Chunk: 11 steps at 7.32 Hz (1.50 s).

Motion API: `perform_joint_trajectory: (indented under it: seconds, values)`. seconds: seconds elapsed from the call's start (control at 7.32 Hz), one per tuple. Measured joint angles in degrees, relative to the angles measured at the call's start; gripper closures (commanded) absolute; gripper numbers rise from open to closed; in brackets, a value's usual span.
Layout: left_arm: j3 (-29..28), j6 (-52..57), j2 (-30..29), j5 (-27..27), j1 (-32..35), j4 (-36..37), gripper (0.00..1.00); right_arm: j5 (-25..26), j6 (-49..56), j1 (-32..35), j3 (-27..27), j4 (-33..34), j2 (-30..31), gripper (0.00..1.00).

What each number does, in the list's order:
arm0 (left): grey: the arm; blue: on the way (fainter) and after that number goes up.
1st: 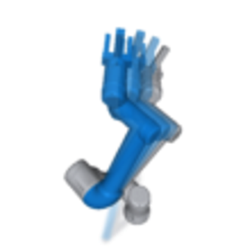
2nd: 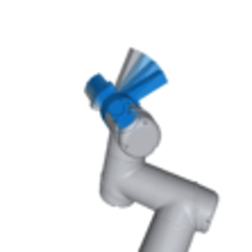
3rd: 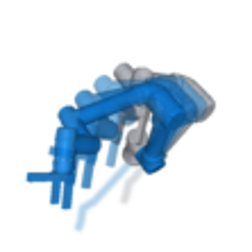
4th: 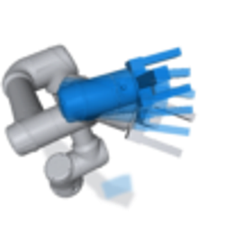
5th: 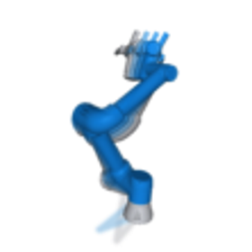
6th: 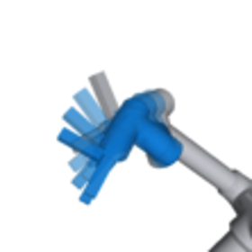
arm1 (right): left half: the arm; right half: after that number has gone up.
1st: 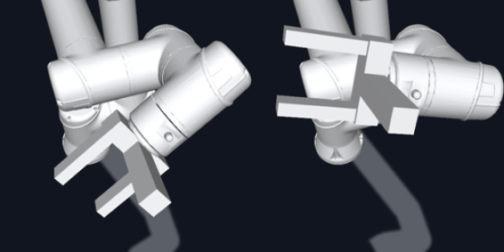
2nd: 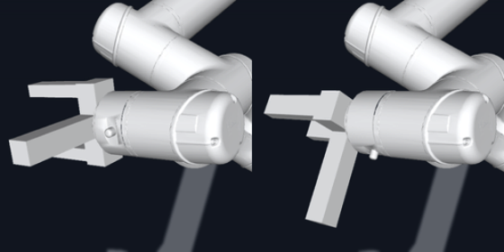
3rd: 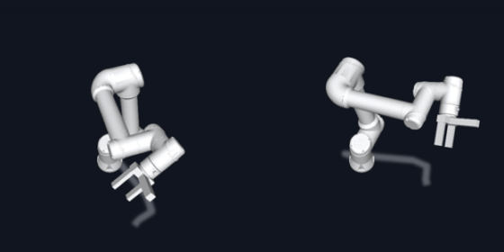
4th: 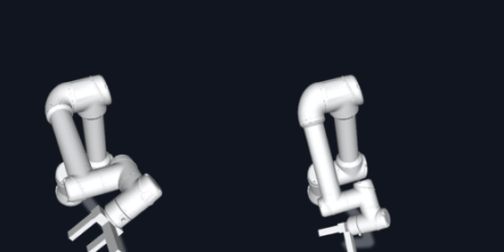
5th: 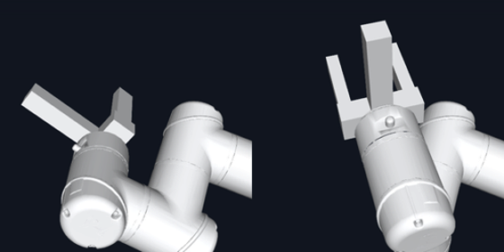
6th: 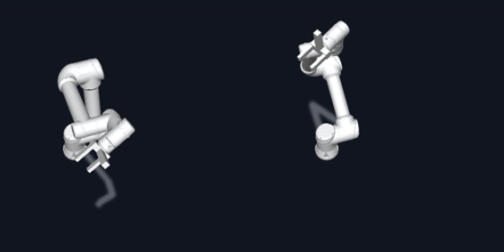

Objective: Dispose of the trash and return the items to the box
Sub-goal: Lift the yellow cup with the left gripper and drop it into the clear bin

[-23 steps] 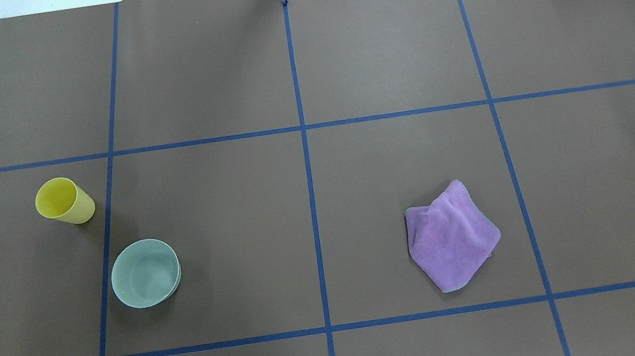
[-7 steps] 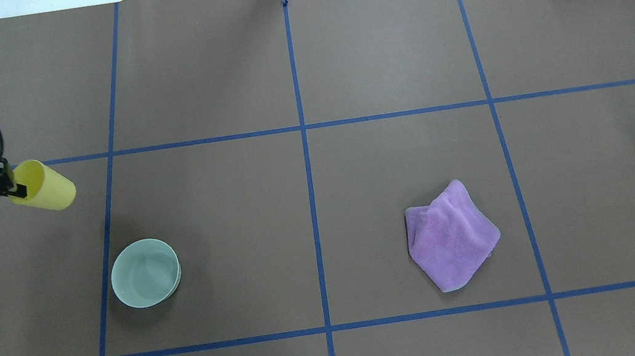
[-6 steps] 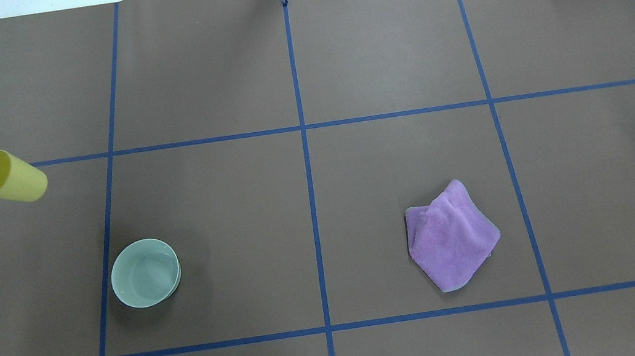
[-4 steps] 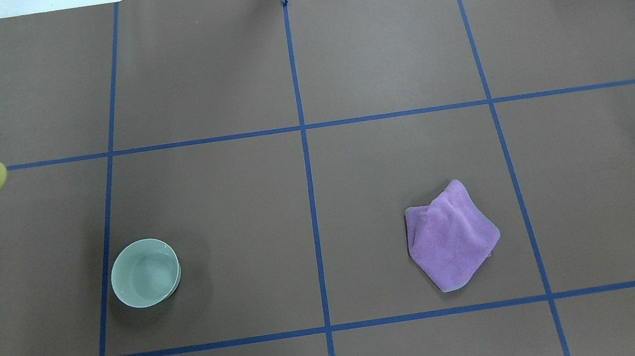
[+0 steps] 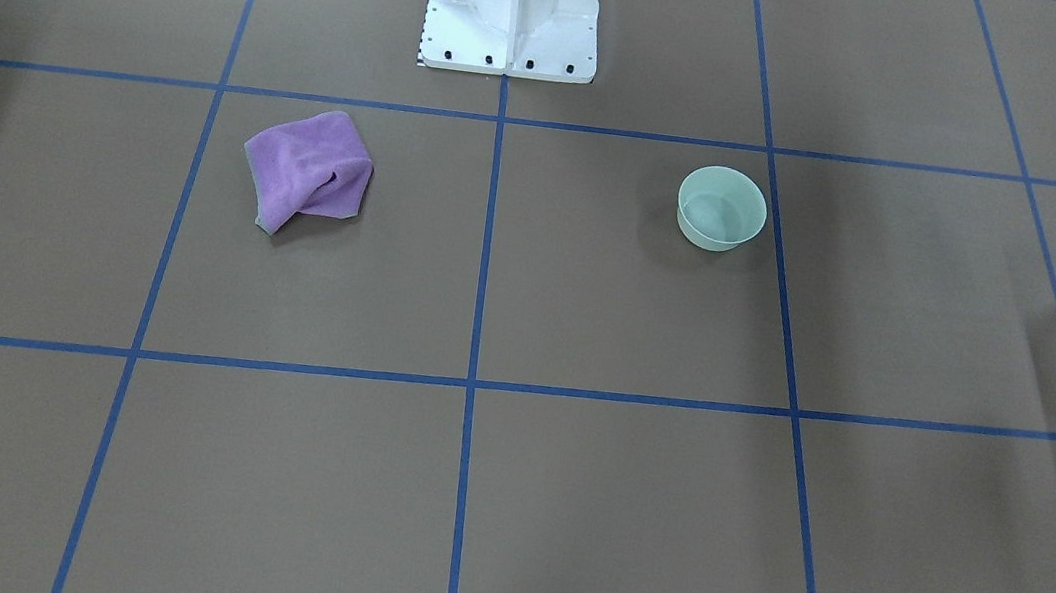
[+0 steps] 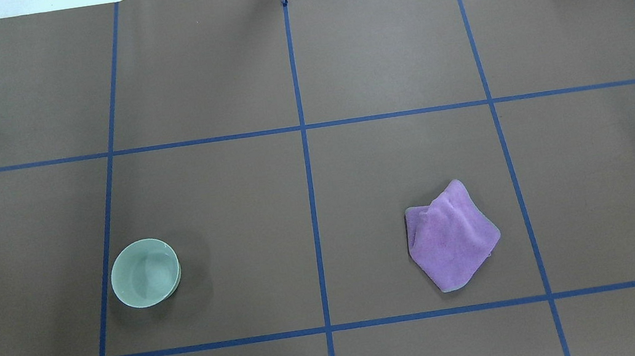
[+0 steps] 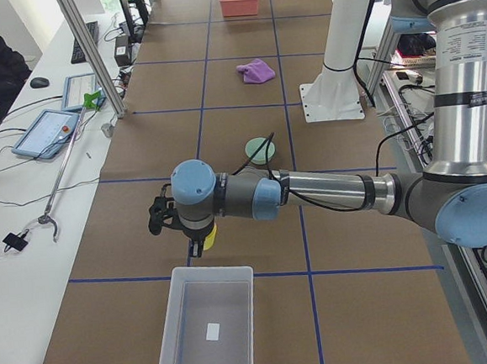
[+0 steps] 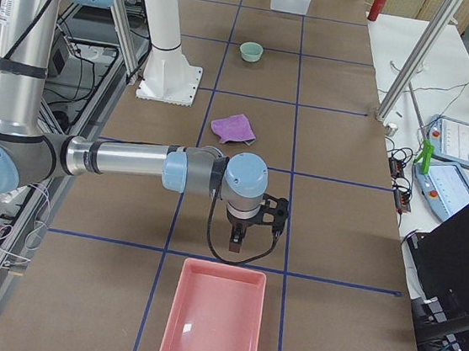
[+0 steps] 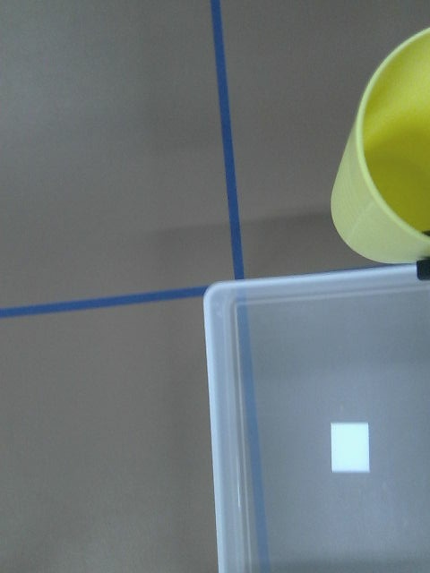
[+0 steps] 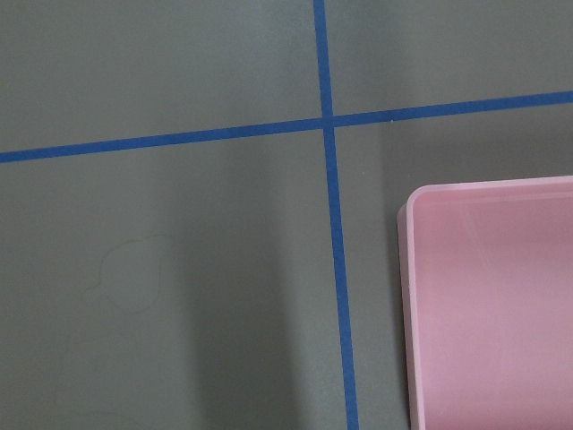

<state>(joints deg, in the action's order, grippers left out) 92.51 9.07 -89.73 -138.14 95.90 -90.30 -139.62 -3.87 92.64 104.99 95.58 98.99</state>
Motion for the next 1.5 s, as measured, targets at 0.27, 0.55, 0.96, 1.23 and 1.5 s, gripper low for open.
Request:
perform_joint_trajectory:
  seconds: [0.27,0.55,0.96,1.23,1.5]
  values:
    - [-8.91,3.82,0.15,0.42,0.85,-5.63,1.00,-0.03,0.00,0.00,-0.06,-0.06,0.05,0.00]
    - [-17.94,2.99,-2.13,0.49,0.92,-12.56,1.00,-0.03,0.01,-0.01,-0.18,-0.12,0.05,0.00]
    - [-28.14,-5.07,-3.61,0.47,-0.07,-25.12,1.00,0.02,0.00,-0.07,-0.38,-0.19,-0.02,0.00]
    - [-30.50,-9.38,-3.64,0.41,-1.94,-28.66,1.00,0.05,0.06,-0.09,-0.49,-0.14,-0.02,0.00]
    - [-31.00,-12.01,-3.44,0.21,-4.00,-29.24,1.00,0.05,0.09,-0.09,-0.55,-0.04,-0.01,0.00]
